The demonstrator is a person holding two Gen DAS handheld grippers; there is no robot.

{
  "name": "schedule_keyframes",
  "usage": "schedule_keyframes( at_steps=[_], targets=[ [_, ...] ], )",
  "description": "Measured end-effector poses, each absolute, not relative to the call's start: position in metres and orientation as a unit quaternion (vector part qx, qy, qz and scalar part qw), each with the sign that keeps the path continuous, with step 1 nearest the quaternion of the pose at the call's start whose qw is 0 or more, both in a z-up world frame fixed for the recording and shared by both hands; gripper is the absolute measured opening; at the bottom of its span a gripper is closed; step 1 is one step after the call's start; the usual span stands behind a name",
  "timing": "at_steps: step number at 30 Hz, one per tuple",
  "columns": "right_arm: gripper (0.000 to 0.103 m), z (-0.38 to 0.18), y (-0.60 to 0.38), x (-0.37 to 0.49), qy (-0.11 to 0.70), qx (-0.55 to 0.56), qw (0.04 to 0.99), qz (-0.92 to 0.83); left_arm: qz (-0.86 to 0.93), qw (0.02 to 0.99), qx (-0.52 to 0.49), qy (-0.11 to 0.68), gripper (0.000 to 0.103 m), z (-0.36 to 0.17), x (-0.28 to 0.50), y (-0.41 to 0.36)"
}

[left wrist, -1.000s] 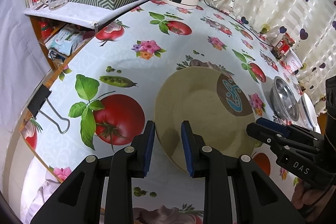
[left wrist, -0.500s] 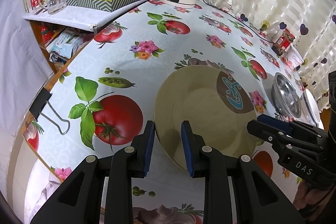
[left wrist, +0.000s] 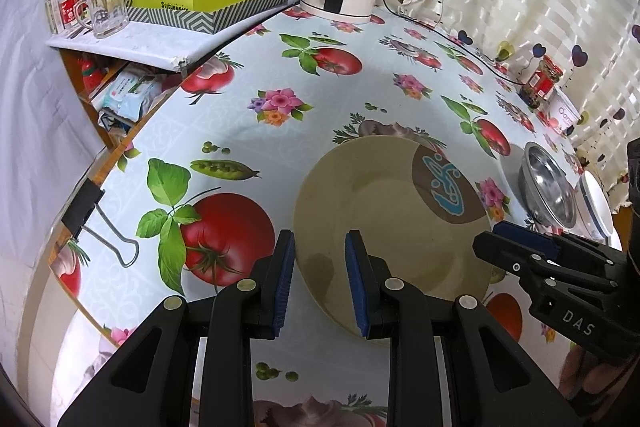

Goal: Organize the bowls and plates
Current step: 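Open the left gripper to release the beige plate and withdraw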

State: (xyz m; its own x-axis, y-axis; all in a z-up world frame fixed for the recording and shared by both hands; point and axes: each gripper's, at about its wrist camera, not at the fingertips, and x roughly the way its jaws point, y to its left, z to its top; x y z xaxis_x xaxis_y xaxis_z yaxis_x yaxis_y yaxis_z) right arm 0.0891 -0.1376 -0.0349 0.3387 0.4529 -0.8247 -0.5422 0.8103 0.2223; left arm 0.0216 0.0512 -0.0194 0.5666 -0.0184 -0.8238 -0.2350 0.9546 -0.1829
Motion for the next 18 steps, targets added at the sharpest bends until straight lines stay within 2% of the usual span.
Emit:
schedule_keyframes(
  at_steps=[18],
  targets=[
    [0.029, -0.0353, -0.1366, 0.0875, 0.484, -0.047, 0.814, 0.316, 0.07, 0.875, -0.126, 0.461, 0.026, -0.0199, 0.0279, 0.0486]
  ],
)
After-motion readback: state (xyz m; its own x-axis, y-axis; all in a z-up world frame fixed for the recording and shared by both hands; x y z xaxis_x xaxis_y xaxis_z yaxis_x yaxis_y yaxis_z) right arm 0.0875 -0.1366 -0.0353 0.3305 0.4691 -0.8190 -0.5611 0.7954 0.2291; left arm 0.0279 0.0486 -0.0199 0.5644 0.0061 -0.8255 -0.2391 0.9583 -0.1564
